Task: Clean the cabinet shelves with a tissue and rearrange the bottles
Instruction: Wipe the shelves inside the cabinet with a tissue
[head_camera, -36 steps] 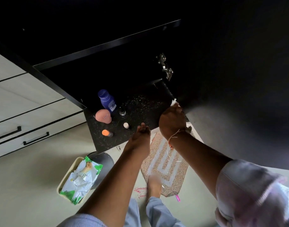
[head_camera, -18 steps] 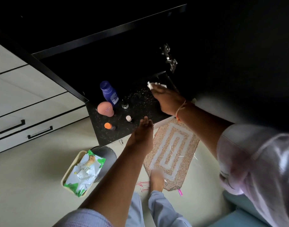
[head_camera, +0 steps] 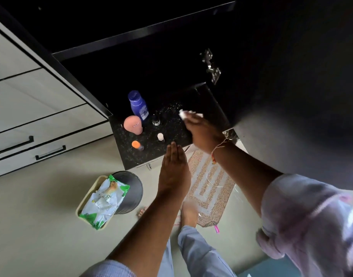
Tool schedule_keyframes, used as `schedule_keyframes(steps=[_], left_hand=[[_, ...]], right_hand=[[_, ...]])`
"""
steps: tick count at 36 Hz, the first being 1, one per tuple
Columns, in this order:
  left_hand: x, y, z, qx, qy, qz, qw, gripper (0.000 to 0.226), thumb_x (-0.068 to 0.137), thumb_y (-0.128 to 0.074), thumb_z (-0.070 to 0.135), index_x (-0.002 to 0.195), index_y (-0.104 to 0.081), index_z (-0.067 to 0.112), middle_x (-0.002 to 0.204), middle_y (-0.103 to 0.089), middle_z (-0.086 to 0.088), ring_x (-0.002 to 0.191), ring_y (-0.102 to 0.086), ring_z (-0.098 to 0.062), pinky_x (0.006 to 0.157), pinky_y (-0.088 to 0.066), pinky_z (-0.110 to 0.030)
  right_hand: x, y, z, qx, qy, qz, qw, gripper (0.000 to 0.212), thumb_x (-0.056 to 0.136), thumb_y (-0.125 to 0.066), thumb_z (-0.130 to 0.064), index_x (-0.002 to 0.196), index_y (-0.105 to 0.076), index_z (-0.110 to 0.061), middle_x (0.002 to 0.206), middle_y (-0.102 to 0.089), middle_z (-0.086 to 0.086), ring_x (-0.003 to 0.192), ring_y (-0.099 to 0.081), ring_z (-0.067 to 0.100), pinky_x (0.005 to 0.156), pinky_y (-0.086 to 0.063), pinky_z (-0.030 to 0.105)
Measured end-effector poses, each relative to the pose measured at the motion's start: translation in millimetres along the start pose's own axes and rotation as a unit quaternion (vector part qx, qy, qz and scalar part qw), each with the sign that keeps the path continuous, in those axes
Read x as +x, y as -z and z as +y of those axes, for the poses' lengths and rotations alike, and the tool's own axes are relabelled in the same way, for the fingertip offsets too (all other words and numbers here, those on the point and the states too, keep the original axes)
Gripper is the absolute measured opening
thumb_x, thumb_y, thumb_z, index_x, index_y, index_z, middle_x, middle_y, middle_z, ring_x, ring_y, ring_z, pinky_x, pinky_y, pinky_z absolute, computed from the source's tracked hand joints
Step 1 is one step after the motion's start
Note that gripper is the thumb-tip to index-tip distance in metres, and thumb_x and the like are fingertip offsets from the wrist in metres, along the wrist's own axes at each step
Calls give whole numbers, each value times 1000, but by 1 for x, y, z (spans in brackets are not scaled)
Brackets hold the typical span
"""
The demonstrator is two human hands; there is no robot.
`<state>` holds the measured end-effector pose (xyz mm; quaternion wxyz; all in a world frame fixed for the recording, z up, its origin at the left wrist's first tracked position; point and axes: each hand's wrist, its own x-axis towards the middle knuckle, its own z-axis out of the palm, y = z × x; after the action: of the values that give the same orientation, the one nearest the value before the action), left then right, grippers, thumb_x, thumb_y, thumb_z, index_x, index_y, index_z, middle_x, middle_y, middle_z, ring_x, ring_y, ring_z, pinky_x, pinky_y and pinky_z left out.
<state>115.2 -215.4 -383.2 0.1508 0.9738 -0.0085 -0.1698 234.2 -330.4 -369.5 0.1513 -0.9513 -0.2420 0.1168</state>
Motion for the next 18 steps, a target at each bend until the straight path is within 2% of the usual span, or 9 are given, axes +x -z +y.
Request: schedule_keyframes(steps=[2, 3, 6, 9, 12, 14, 17, 18], left_hand=[[-2, 3, 0, 1, 1, 6, 1000, 73, 85, -64, 14, 144, -30, -12, 152, -27, -30, 142, -28, -41, 115, -22, -39], [-2, 4, 1, 1, 2, 8, 1000, 72, 86, -62, 14, 145, -29, -11, 153, -26, -29, 143, -27, -40, 116, -21, -38], [-1, 5, 1, -12, -2, -17, 1000, 69, 95, -48, 17, 151, -13, -5, 159, -10, -23, 149, -9, -33, 119, -9, -35], [4, 6, 0, -11, 0, -26, 1000, 69, 96, -46, 17, 151, -11, -4, 159, -9, -23, 149, -7, -33, 121, -9, -35], [8, 7, 0, -7, -1, -37, 999, 69, 94, -49, 14, 150, -14, -6, 158, -11, -25, 148, -9, -35, 122, -9, -36], [12, 9, 1, 2, -3, -51, 999, 70, 92, -51, 13, 149, -15, -7, 158, -12, -26, 148, -10, -35, 122, -10, -36], [14, 12, -1, 6, -3, -68, 998, 73, 90, -53, 11, 149, -15, -8, 157, -13, -27, 148, -13, -35, 122, -12, -37], [15, 12, -2, 6, -8, -69, 998, 73, 90, -53, 11, 149, -15, -8, 157, -14, -27, 148, -14, -35, 122, -13, -37]], right_hand=[[-7, -12, -7, -13, 85, -25, 996, 61, 87, -41, 14, 145, -39, -1, 156, -32, 10, 147, -26, 21, 120, -25, 33], [-12, -17, -4, -31, 97, -28, 994, 61, 86, -41, 13, 144, -41, -2, 154, -37, 10, 144, -31, 21, 118, -30, 35], [-24, -15, 14, -63, 3, 9, 998, 57, 86, -36, 4, 141, -48, -7, 149, -44, 11, 139, -40, 24, 113, -37, 37], [-26, -2, 27, -89, -118, 33, 989, 52, 92, -38, -1, 144, -41, -6, 154, -36, 13, 141, -36, 25, 113, -36, 35], [-23, 2, 18, -63, -127, 37, 989, 47, 95, -41, -5, 142, -42, -4, 153, -37, 13, 141, -34, 22, 113, -30, 28], [-25, -3, 6, -48, -70, 7, 996, 46, 95, -38, -3, 140, -46, -6, 153, -37, 9, 142, -33, 19, 112, -29, 25], [-30, -22, -7, -71, 100, -48, 991, 58, 87, -26, -4, 141, -45, 0, 152, -39, 14, 143, -34, 24, 117, -30, 36], [-29, -27, -5, -81, 131, -72, 985, 60, 87, -20, -6, 142, -43, 0, 152, -40, 15, 143, -34, 25, 116, -31, 39]])
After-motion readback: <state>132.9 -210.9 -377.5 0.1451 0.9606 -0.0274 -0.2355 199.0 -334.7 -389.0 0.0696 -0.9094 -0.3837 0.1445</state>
